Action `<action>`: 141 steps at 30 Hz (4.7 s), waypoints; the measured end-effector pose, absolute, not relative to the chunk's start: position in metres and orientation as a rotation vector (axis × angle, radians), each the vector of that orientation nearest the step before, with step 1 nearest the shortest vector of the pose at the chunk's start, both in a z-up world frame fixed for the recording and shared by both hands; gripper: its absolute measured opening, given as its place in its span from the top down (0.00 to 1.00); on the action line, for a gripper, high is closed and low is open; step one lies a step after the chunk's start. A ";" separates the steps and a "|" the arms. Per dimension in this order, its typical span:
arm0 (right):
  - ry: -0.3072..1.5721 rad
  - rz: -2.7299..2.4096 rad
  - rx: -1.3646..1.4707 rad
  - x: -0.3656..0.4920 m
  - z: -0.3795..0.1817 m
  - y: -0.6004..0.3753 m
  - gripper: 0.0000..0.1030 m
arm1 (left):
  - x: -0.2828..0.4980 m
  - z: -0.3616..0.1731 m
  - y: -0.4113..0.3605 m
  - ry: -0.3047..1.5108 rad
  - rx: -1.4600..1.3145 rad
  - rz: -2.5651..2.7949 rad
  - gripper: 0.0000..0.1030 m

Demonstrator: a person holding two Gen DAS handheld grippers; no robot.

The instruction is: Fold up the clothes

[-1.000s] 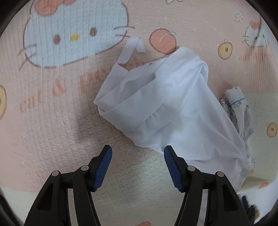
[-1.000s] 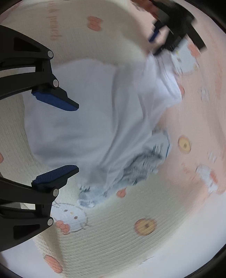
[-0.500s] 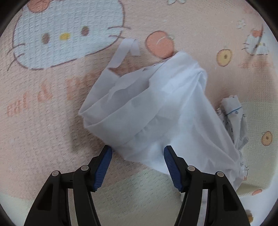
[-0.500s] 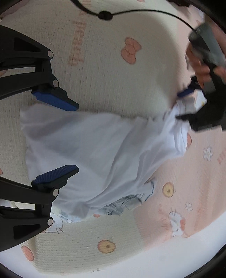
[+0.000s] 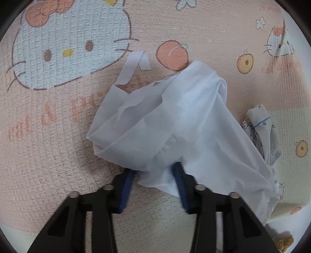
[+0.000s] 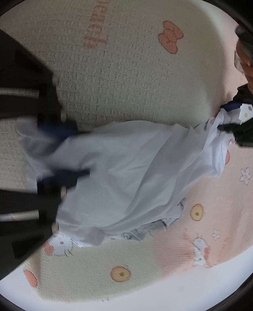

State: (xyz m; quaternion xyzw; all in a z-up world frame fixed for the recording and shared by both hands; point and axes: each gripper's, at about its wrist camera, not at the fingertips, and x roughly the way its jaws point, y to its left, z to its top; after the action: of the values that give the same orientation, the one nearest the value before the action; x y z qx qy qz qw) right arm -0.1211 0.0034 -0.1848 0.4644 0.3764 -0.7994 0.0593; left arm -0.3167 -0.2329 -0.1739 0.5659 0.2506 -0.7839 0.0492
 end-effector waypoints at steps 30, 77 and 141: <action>0.524 -2.552 1.493 -0.137 -0.106 0.095 0.90 | -0.307 -0.094 -0.206 0.903 1.680 -2.520 0.83; -1.481 -2.069 1.475 -0.061 -0.186 0.218 0.34 | -0.159 -0.165 -0.073 1.193 1.456 -2.511 0.34; -0.018 -2.746 1.308 -0.135 -0.152 0.142 0.91 | -0.258 -0.123 -0.065 0.795 1.294 -2.752 0.96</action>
State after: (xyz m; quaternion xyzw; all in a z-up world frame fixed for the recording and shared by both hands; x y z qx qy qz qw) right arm -0.1353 0.1422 -0.1524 0.4296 -0.0060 -0.9016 0.0498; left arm -0.2584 -0.0648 -0.1233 0.4117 0.2528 -0.8756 -0.0005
